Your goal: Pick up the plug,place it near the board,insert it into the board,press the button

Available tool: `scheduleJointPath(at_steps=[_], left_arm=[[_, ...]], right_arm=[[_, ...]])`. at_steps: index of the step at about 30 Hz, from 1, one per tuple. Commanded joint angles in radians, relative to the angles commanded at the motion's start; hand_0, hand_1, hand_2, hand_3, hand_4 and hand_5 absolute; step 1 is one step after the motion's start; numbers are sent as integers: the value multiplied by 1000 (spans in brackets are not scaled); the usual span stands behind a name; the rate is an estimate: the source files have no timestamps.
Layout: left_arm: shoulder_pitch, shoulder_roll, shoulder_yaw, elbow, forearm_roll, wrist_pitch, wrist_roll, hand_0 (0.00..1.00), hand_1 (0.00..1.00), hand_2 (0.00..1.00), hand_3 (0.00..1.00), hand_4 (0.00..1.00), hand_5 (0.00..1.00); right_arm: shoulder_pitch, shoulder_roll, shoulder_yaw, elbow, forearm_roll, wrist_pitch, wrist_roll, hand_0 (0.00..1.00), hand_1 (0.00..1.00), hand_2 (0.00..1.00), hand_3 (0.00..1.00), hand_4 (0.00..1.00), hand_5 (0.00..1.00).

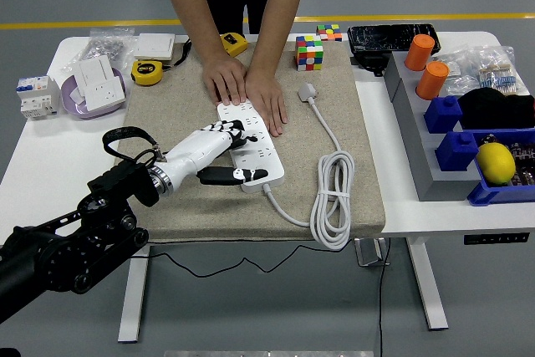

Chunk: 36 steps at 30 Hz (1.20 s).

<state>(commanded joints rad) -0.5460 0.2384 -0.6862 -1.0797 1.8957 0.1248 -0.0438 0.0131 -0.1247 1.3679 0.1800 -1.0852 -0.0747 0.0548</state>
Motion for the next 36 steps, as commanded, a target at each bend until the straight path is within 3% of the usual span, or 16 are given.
scheduleJointPath(at_steps=[5, 9, 14, 15, 20, 21, 26, 27, 32, 33, 36], left_arm=[[3, 2, -14, -27, 4, 0, -2, 996, 965, 894, 856, 998, 998], [10, 5, -45, -87, 5, -1, -2, 996, 966, 893, 856, 998, 998], [54, 13, -135, -208, -51, -22, 21, 996, 966, 893, 856, 998, 998], [66, 16, -155, -237, -61, -29, 32, 864, 888, 841, 856, 998, 935], [160, 37, -288, -410, -73, -108, 143, 864, 888, 841, 856, 998, 935], [176, 38, -311, -438, -66, -124, 166, 348, 370, 474, 887, 800, 441], [222, 39, -388, -538, -34, -219, 267, 348, 370, 474, 887, 800, 441], [224, 42, -392, -548, -36, -243, 289, 162, 64, 169, 752, 454, 176], [205, 56, -375, -538, -31, -376, 397, 162, 64, 169, 752, 454, 176], [201, 59, -368, -534, -31, -395, 412, 133, 46, 155, 821, 501, 2], [181, 68, -329, -513, -39, -438, 443, 133, 46, 155, 821, 501, 2]], right_arm=[[-1, -1, 1, 0, -2, 0, -1, 952, 896, 840, 858, 998, 931], [0, -1, 2, 0, -3, 0, -1, 952, 896, 840, 858, 998, 931], [0, -1, 6, 0, -5, 0, 0, 952, 896, 840, 858, 998, 931], [-1, -1, 7, 0, -7, 0, 0, 952, 895, 840, 857, 998, 930], [-8, -3, 20, 0, -13, -1, -4, 952, 895, 840, 857, 998, 930], [-9, -3, 22, 0, -14, -1, -4, 952, 896, 841, 851, 998, 930], [-7, -5, 24, 0, -12, -1, -3, 952, 896, 841, 851, 998, 930], [-5, -5, 23, 0, -11, -1, -2, 953, 896, 841, 850, 998, 929], [2, -8, 21, 0, -9, -1, -1, 953, 896, 841, 850, 998, 929], [3, -9, 20, 0, -8, -1, -1, 954, 896, 841, 849, 998, 928], [6, -10, 19, 0, -6, -1, -1, 954, 896, 841, 849, 998, 928]])
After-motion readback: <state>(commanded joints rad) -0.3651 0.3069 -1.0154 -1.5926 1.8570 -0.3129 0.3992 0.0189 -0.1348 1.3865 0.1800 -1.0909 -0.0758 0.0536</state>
